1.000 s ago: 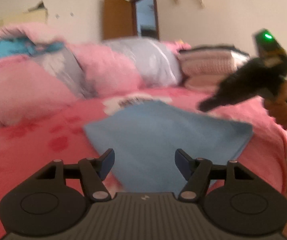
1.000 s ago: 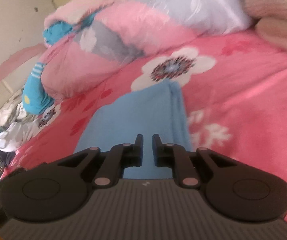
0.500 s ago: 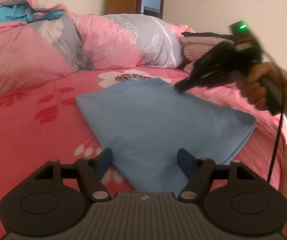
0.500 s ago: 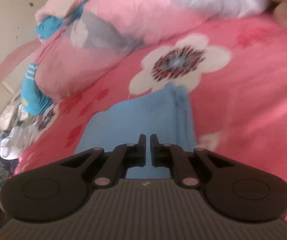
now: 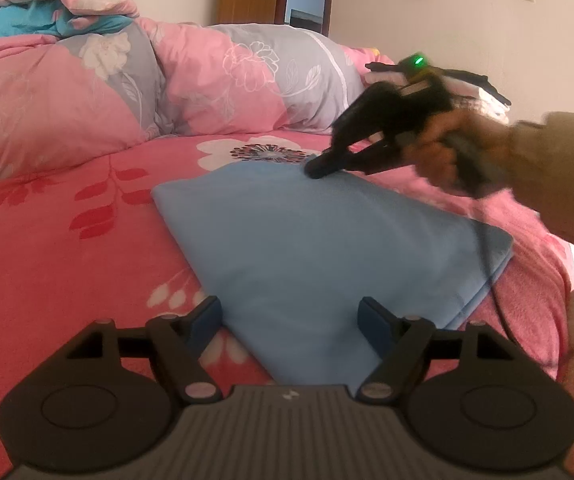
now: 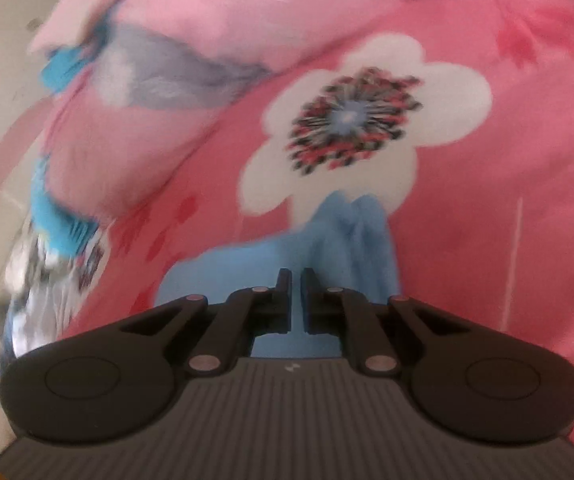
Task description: Fold clothes
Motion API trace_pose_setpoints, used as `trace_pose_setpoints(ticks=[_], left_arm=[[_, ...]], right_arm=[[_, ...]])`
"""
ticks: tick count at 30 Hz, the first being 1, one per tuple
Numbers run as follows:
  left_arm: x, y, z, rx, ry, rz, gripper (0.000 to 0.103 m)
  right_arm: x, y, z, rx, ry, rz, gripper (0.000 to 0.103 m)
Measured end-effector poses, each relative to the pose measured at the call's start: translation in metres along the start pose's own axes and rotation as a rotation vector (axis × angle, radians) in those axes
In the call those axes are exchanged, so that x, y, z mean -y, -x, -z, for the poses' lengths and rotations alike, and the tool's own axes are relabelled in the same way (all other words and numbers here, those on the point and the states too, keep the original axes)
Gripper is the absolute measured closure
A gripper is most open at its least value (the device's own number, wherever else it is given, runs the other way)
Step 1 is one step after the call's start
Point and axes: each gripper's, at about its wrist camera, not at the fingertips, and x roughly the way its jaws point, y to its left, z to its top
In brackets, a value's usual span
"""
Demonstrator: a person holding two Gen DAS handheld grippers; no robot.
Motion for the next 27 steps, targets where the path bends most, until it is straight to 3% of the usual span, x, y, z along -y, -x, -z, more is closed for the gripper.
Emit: trace_pose_setpoints(ticks=[3, 6, 8, 11, 13, 15, 19, 20, 22, 25, 27], left_arm=[[0.000, 0.000, 0.000, 0.000, 0.002, 0.002, 0.026], [0.000, 0.000, 0.000, -0.001, 0.001, 0.001, 0.026], [0.000, 0.000, -0.001, -0.002, 0.001, 0.002, 0.026], [0.000, 0.001, -0.001, -0.001, 0.000, 0.000, 0.026], [0.000, 0.001, -0.001, -0.001, -0.001, -0.001, 0.026], [0.000, 0.001, -0.001, -0.001, 0.000, -0.001, 0.026], [0.000, 0.002, -0.001, -0.001, 0.004, 0.002, 0.026], [0.000, 0.002, -0.001, -0.002, 0.004, 0.002, 0.026], [0.000, 0.002, -0.001, -0.002, 0.005, 0.003, 0.026], [0.000, 0.003, -0.001, -0.003, 0.005, 0.003, 0.026], [0.000, 0.003, -0.001, -0.002, 0.005, 0.001, 0.026]], right_arm=[[0.027, 0.000, -0.018, 0.089, -0.136, 0.002, 0.100], [0.015, 0.018, -0.021, 0.129, -0.077, 0.017, 0.098], [-0.001, 0.024, -0.015, 0.099, -0.024, -0.034, 0.098], [-0.025, 0.003, -0.009, -0.031, 0.053, -0.084, 0.097], [-0.032, -0.025, -0.008, -0.120, 0.076, -0.090, 0.097], [-0.030, -0.045, -0.012, -0.137, 0.083, -0.020, 0.103], [-0.027, -0.035, -0.033, 0.026, 0.055, 0.093, 0.097], [-0.032, -0.028, -0.033, 0.027, 0.073, 0.064, 0.097], [-0.044, -0.021, -0.027, -0.049, 0.100, -0.071, 0.096], [-0.068, -0.037, -0.007, -0.267, 0.203, -0.216, 0.085], [-0.072, -0.059, -0.001, -0.324, 0.222, -0.193, 0.084]])
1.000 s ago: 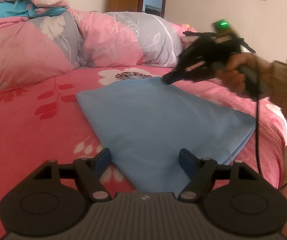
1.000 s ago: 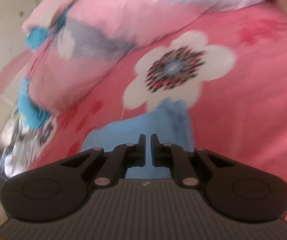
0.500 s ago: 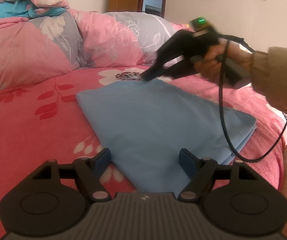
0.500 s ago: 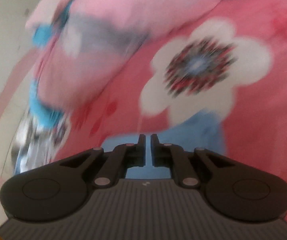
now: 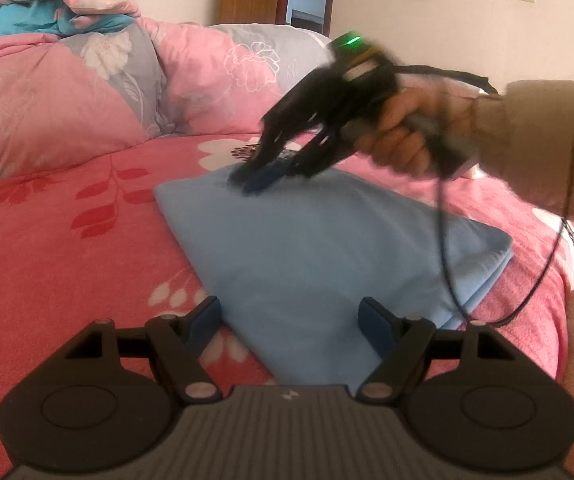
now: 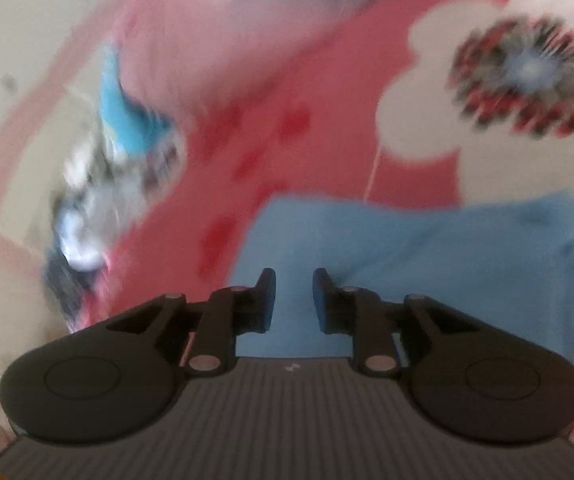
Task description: Fold clothes
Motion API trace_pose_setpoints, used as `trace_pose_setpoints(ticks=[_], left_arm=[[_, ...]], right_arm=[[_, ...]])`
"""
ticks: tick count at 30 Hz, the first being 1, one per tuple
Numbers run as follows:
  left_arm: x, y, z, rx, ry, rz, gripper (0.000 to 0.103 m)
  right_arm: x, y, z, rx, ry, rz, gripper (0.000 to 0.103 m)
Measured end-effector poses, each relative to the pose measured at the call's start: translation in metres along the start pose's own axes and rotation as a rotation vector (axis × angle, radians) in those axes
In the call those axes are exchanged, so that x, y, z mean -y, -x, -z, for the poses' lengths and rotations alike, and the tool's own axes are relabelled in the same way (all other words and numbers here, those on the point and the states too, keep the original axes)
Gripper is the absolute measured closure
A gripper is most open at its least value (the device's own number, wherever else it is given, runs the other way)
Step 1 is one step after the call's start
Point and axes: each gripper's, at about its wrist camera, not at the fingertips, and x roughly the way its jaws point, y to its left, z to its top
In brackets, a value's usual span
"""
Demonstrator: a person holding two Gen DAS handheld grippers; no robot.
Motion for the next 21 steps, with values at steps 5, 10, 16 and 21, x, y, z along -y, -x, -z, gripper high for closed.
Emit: trace_pose_setpoints(ticks=[5, 10, 16, 21], left_arm=[[0.000, -0.001, 0.001, 0.003, 0.002, -0.002, 0.026], [0.000, -0.001, 0.001, 0.003, 0.004, 0.000, 0.026], [0.000, -0.002, 0.001, 0.004, 0.003, -0.001, 0.026], [-0.001, -0.001, 0.002, 0.004, 0.005, 0.001, 0.026]], right_arm=[[0.022, -0.018, -0.026, 0.132, -0.135, 0.000, 0.090], [0.017, -0.008, -0.035, 0.149, -0.155, -0.050, 0.084], [-0.013, -0.054, -0.029, -0.083, -0.016, -0.118, 0.080], [-0.007, -0.055, -0.056, 0.136, -0.062, 0.068, 0.079]])
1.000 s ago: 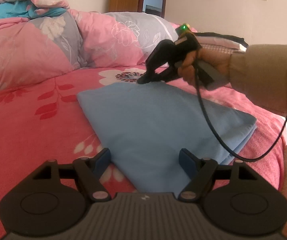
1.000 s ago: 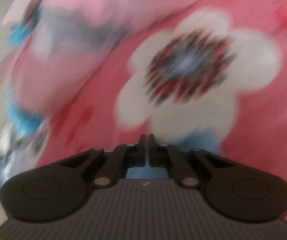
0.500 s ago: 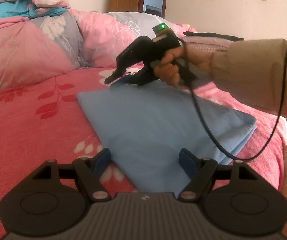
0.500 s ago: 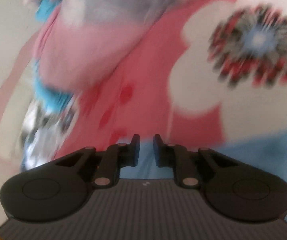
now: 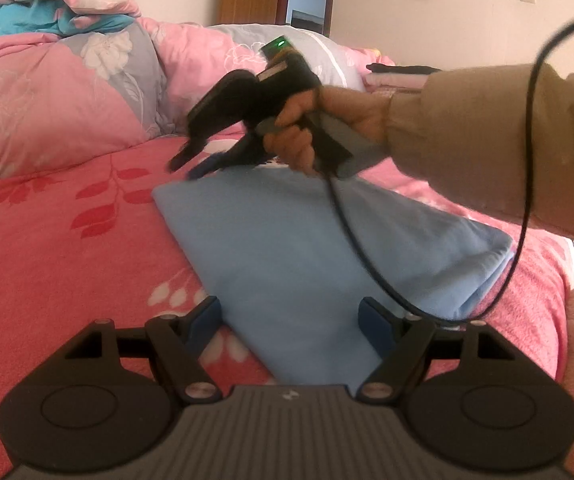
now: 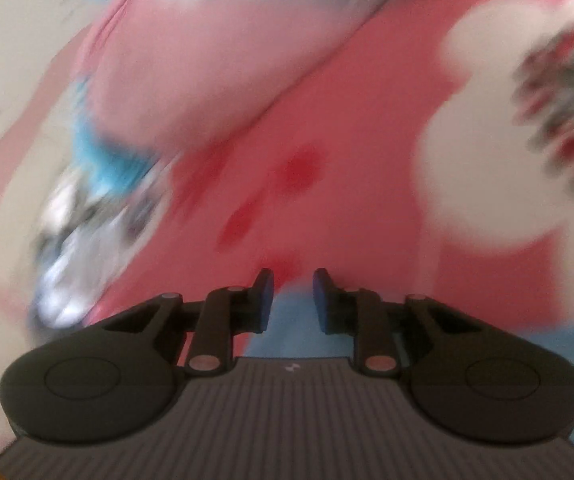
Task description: Fold clothes
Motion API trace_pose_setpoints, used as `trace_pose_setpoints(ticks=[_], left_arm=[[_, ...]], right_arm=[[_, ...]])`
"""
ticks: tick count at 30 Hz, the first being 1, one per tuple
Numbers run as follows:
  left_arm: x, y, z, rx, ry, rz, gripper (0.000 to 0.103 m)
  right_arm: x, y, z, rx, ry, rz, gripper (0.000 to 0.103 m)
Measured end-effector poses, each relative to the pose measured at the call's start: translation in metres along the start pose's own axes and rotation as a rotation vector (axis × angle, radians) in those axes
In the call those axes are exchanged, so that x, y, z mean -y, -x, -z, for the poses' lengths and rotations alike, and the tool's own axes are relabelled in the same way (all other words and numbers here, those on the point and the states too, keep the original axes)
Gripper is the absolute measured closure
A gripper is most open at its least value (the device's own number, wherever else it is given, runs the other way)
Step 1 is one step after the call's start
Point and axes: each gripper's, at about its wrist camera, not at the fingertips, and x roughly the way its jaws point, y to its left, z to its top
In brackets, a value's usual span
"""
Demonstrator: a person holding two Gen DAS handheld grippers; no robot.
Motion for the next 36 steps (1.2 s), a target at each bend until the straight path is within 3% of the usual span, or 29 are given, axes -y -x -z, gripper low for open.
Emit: trace_pose_setpoints(ticks=[1, 5, 7, 9, 11, 13, 15, 17, 21, 24, 26, 28, 30, 33, 36], left_arm=[[0.000, 0.000, 0.000, 0.000, 0.002, 0.001, 0.026], [0.000, 0.000, 0.000, 0.000, 0.002, 0.001, 0.026], [0.000, 0.000, 0.000, 0.001, 0.001, 0.000, 0.026], [0.000, 0.000, 0.000, 0.002, 0.000, -0.001, 0.026], [0.000, 0.000, 0.001, 0.003, 0.000, -0.001, 0.025], [0.000, 0.000, 0.001, 0.004, 0.000, -0.001, 0.025], [0.000, 0.000, 0.001, 0.004, 0.002, 0.000, 0.025], [0.000, 0.000, 0.000, 0.003, 0.004, 0.002, 0.025], [-0.002, 0.000, 0.000, 0.002, 0.008, 0.005, 0.025], [-0.002, 0.000, -0.001, 0.002, 0.009, 0.005, 0.025], [-0.002, 0.000, -0.001, 0.002, 0.011, 0.006, 0.025], [-0.003, 0.000, 0.000, 0.003, 0.012, 0.007, 0.025], [-0.003, 0.000, 0.000, 0.003, 0.013, 0.008, 0.025], [-0.003, 0.000, 0.000, 0.003, 0.012, 0.008, 0.025], [-0.004, 0.002, 0.000, 0.003, 0.017, 0.012, 0.025]], right_arm=[[0.005, 0.012, -0.001, 0.040, -0.028, 0.025, 0.079], [0.015, 0.072, 0.010, 0.076, -0.060, -0.069, 0.079], [0.020, 0.099, 0.024, 0.061, -0.040, -0.068, 0.079], [0.037, 0.118, 0.039, 0.047, -0.061, -0.028, 0.079], [0.059, 0.124, 0.043, 0.085, -0.125, 0.066, 0.080], [0.091, 0.147, 0.045, 0.220, -0.256, 0.127, 0.087], [0.116, 0.173, 0.048, 0.352, -0.388, 0.188, 0.082], [0.116, 0.199, 0.058, 0.398, -0.406, 0.135, 0.082], [0.074, 0.214, 0.096, 0.313, -0.302, -0.038, 0.082], [0.063, 0.201, 0.130, 0.204, -0.303, -0.066, 0.081], [0.077, 0.197, 0.153, 0.161, -0.359, -0.034, 0.083], [0.099, 0.213, 0.173, 0.227, -0.459, -0.051, 0.086], [0.102, 0.244, 0.190, 0.346, -0.522, 0.050, 0.082], [0.085, 0.264, 0.213, 0.407, -0.499, -0.015, 0.082], [0.063, 0.249, 0.231, 0.324, -0.444, -0.072, 0.081]])
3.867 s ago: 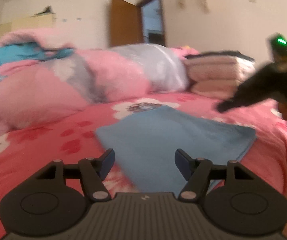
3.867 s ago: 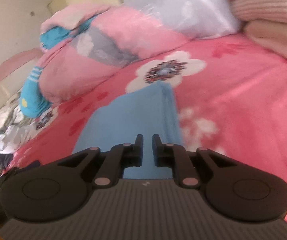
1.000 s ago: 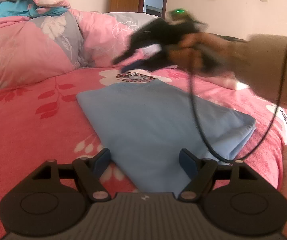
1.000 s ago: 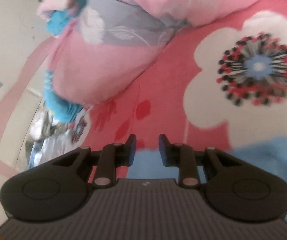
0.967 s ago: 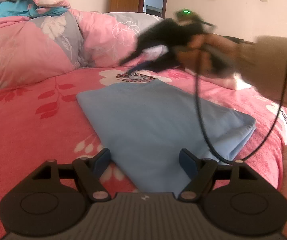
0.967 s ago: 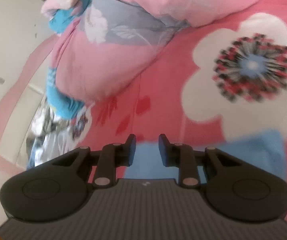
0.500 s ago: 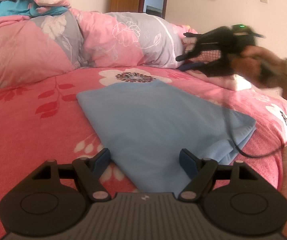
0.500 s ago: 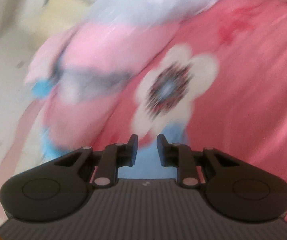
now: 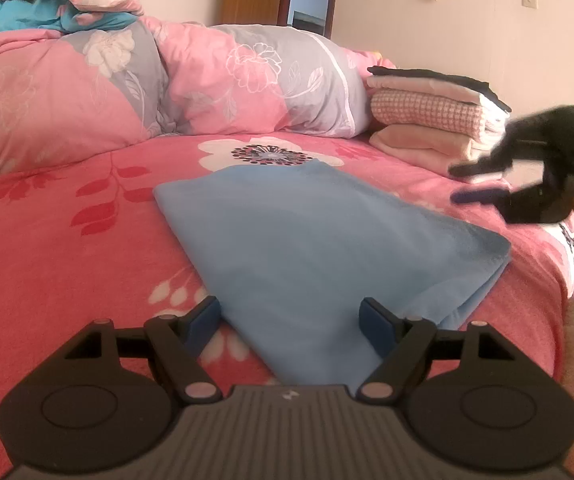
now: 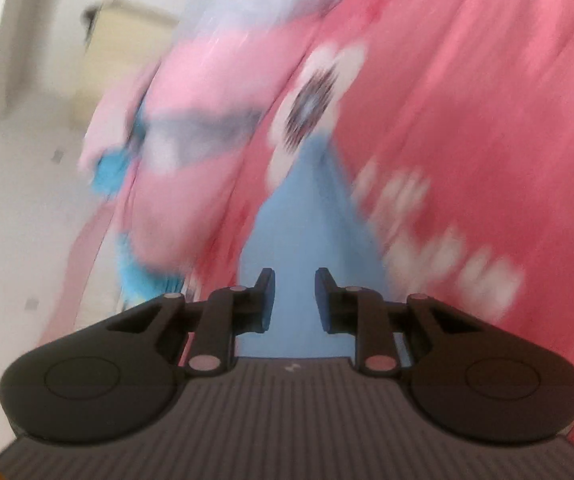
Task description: Fold clothes
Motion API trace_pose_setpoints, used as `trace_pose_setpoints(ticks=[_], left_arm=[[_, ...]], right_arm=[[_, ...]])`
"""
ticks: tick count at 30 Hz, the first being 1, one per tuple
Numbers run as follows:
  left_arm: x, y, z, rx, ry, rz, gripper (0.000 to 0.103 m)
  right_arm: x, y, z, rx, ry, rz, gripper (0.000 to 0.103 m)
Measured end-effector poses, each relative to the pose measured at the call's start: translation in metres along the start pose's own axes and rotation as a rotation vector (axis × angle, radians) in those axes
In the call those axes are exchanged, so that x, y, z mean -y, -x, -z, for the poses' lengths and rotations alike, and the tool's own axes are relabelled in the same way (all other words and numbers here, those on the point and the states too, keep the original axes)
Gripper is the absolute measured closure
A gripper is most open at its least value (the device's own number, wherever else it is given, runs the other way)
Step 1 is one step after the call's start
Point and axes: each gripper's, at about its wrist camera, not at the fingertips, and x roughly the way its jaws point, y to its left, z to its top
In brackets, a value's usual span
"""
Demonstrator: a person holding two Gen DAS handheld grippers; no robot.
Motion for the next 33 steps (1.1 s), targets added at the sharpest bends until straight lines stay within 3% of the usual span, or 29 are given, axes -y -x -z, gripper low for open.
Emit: trace_pose_setpoints(ticks=[2, 4, 7, 11, 14, 17, 18, 22, 25, 29, 33], left_arm=[[0.000, 0.003, 0.001, -0.006, 0.000, 0.003, 0.023], [0.000, 0.011, 0.005, -0.008, 0.002, 0.005, 0.022], [0.000, 0.021, 0.011, -0.006, -0.008, 0.009, 0.022], [0.003, 0.029, 0.018, -0.003, -0.026, 0.003, 0.020], [0.003, 0.034, 0.021, -0.001, -0.029, -0.003, 0.020], [0.001, 0.039, 0.026, 0.004, -0.033, 0.003, 0.020], [-0.001, 0.040, 0.028, 0.006, -0.034, 0.006, 0.020], [-0.008, 0.047, 0.031, 0.017, -0.026, 0.026, 0.020], [-0.009, 0.049, 0.034, 0.025, -0.027, 0.028, 0.020], [-0.010, 0.052, 0.036, 0.037, -0.017, 0.020, 0.020], [-0.016, 0.062, 0.040, 0.044, 0.021, 0.000, 0.020]], right_arm=[[-0.007, -0.006, 0.020, -0.066, 0.030, -0.028, 0.081], [0.002, -0.009, 0.036, -0.103, 0.039, 0.048, 0.085], [0.003, 0.019, 0.050, -0.057, 0.020, 0.096, 0.086], [-0.037, 0.029, 0.063, -0.040, 0.152, 0.113, 0.083], [-0.053, -0.007, 0.067, -0.085, 0.182, 0.001, 0.083], [-0.050, -0.036, 0.077, -0.158, 0.175, 0.011, 0.084], [-0.043, -0.039, 0.082, -0.178, 0.170, 0.042, 0.085], [-0.024, -0.015, 0.096, -0.174, 0.077, 0.027, 0.085], [-0.036, 0.004, 0.104, -0.155, 0.107, 0.026, 0.083], [-0.058, -0.016, 0.101, -0.135, 0.152, -0.105, 0.083], [-0.043, -0.053, 0.104, -0.192, 0.127, -0.078, 0.083]])
